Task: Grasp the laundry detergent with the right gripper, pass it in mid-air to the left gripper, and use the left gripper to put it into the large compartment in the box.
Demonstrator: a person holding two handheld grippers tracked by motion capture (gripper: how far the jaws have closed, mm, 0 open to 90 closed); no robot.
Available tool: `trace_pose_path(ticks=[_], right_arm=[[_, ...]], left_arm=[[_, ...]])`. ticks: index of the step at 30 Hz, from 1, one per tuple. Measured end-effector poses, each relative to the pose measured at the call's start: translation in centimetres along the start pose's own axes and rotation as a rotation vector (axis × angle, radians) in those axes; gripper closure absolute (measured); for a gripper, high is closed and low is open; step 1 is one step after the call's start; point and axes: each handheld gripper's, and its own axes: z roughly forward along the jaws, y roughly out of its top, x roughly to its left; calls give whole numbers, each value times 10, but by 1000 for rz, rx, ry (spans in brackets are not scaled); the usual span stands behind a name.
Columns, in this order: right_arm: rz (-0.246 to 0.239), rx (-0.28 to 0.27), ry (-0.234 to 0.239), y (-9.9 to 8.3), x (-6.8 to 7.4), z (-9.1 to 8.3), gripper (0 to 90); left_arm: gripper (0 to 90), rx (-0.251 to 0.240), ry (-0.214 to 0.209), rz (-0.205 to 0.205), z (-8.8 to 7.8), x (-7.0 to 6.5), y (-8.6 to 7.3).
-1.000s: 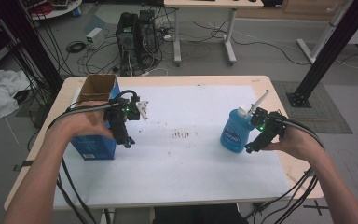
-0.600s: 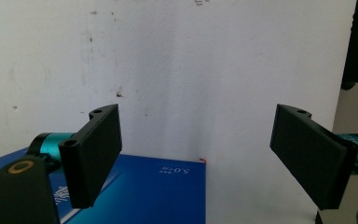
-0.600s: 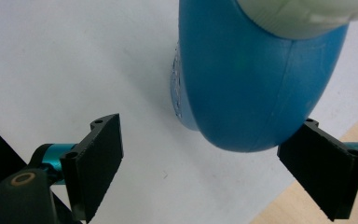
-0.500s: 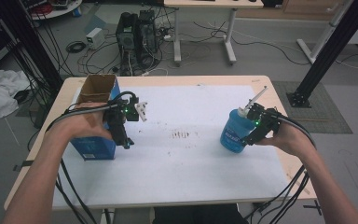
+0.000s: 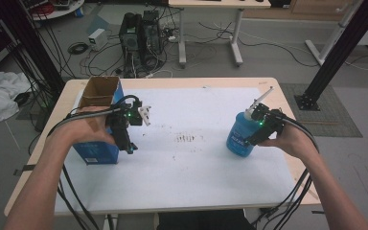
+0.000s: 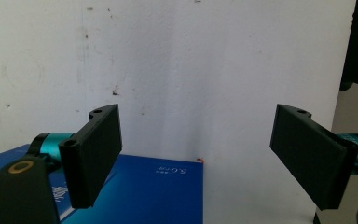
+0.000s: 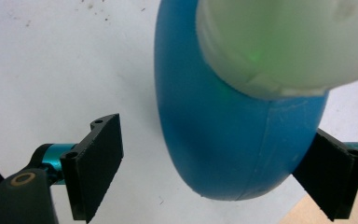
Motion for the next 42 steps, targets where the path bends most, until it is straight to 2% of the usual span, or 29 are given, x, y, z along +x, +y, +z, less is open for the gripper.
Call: trace_pose_path(ticks=[2,10,13,15,18,19,21,23,25,30,32,33,37,39,42], right_arm=[[4,-49,2,-2,-4,1,134],[29,-76,31,-4,-7,5,136],[4,-92,30,-5,-10,8,137],[32,-79,29,-5,-8,8,163],[23,-94,24,-5,-9,9,165],[0,-122,22,-5,-11,10,172],[13,-122,23,-5,-10,9,185],[7,-138,20,-5,-12,9,184],[21,-125,18,-5,-11,9,185],[25,-136,26,-7,-13,13,185],[43,-131,26,-7,-12,14,188],[42,-130,27,-8,-12,14,231],[21,-146,32,-8,-13,16,239],[32,-142,32,-8,-11,16,242],[10,-162,28,-8,-13,16,256]], left_arm=[[166,-1,-3,-5,0,-1,-1],[166,-4,-5,-7,2,-1,-1],[166,-3,-4,-3,2,-1,-2],[166,-5,-5,-7,3,-1,-2],[166,-2,-9,-10,3,-1,-3],[166,-4,-10,-12,3,-1,-4],[166,-2,-7,-13,3,-1,-4],[166,-3,-7,-14,3,0,-5],[166,-2,-9,-12,3,0,-4],[166,-1,-14,-15,5,-1,-4],[166,-4,-17,-17,5,-1,-4],[166,0,-20,-13,6,-1,-4],[166,3,-21,-12,7,-1,-4],[166,3,-22,-14,7,-1,-3],[166,1,-21,-13,8,-1,-3]])
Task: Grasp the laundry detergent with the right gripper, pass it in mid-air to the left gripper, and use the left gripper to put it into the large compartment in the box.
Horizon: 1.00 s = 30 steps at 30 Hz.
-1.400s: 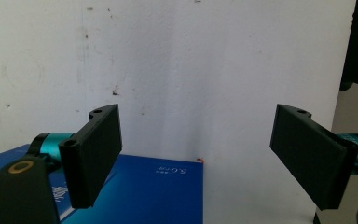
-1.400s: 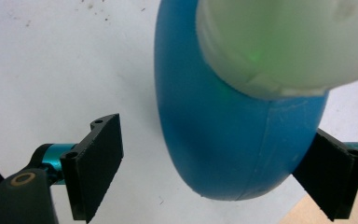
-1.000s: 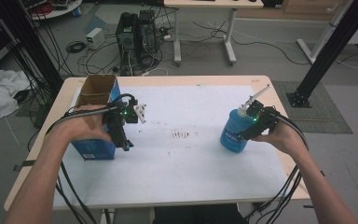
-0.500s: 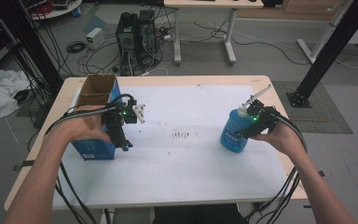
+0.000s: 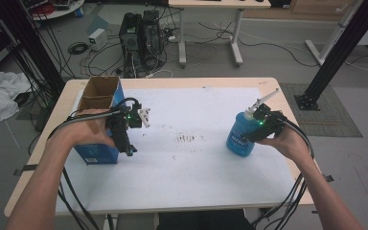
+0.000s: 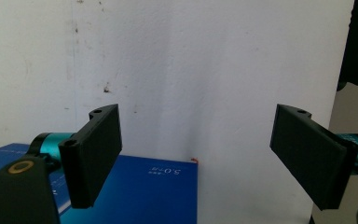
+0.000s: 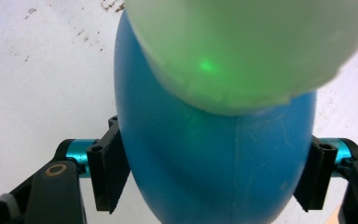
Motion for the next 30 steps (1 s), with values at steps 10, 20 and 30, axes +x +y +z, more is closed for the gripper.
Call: trace_pose_path(ticks=[10,20,30], right_arm=[[37,-10,-3,-1,2,0,314],[38,-18,22,-2,2,3,352],[2,-50,28,-5,-3,6,421]], left_arm=[[166,15,0,13,0,0,-1],[166,-3,-1,-3,1,0,-3],[166,-2,0,-2,1,0,-2]])
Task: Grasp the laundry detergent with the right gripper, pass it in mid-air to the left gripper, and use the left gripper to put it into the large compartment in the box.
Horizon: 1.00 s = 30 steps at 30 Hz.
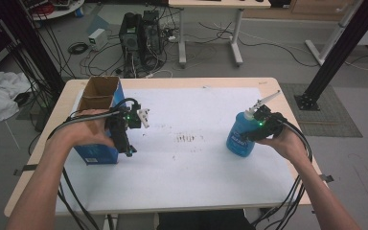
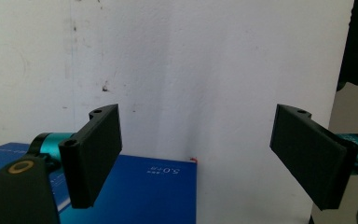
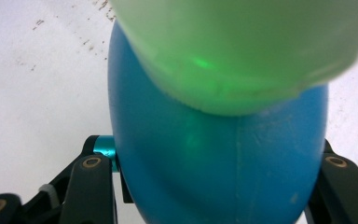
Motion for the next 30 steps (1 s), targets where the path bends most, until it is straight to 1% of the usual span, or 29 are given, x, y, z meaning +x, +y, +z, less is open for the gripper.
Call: trace_pose_path(ticks=[1,2,3,4,5,7,8,14,18,20,22,23,24,25,26,27,28,29,30], right_arm=[[0,0,0,0,0,0,421],[22,-4,1,-1,1,0,427],[7,-14,3,-2,-1,0,430],[20,-14,4,-2,0,-1,433],[14,-18,5,-3,0,-1,435],[22,-21,4,-3,0,-1,439],[17,-27,3,-3,0,-1,441],[18,-21,-1,-4,1,-2,449],[11,-34,1,-4,0,-1,456],[18,-29,6,-4,-1,-2,459],[13,-35,11,-4,-1,-1,460],[13,-38,16,-3,-1,-2,461],[13,-38,16,-3,-1,-2,461],[20,-44,22,-2,1,-4,461],[8,-53,29,-1,2,-4,461],[-2,-58,34,1,4,-6,461],[-20,-59,40,3,6,-7,461],[-30,-54,43,6,9,-10,461],[-35,-62,46,8,13,-12,460]], left_arm=[[166,0,0,0,0,0,0],[166,1,1,0,0,0,0],[166,2,1,1,0,0,0],[166,2,1,1,0,0,0],[166,3,1,1,0,0,0],[166,3,0,2,0,0,0],[166,3,-1,2,0,0,0],[166,5,-1,-10,-1,1,-1],[166,-1,-2,-17,-3,2,0],[166,-1,-2,-22,-4,3,0],[166,-9,-3,-26,-7,3,2],[166,-21,-3,-31,-10,4,4],[166,-21,-3,-31,-10,4,4],[166,-33,-2,-39,-14,5,6],[166,-33,-2,-39,-14,5,6],[167,-35,-3,-52,-17,6,9],[167,-35,-3,-52,-17,6,9],[167,-39,-4,-51,-21,8,12],[167,-34,-6,-51,-24,9,14]])
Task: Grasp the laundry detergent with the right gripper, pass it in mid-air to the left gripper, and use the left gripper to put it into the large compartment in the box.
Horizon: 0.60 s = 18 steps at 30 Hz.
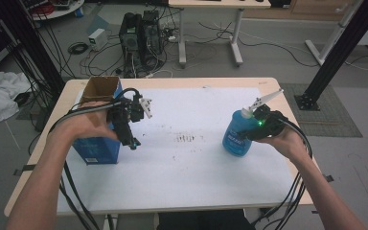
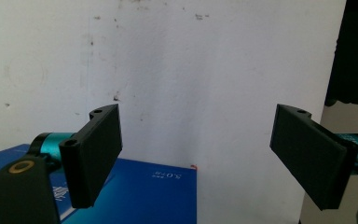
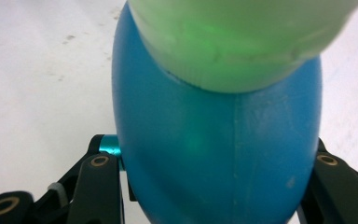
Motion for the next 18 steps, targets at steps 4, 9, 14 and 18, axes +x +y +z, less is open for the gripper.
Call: trace_pose_path(ticks=[4,9,14,18], right_arm=[[-106,-10,36,12,9,-8,460],[-177,9,126,29,26,-18,460],[-270,22,186,41,41,-17,460],[-363,22,217,55,55,-10,460]], left_arm=[[167,-10,-2,7,-7,2,7],[169,-58,-44,16,-19,2,28],[169,-79,-66,30,-24,-1,47],[169,-109,-84,56,-28,-5,66]])
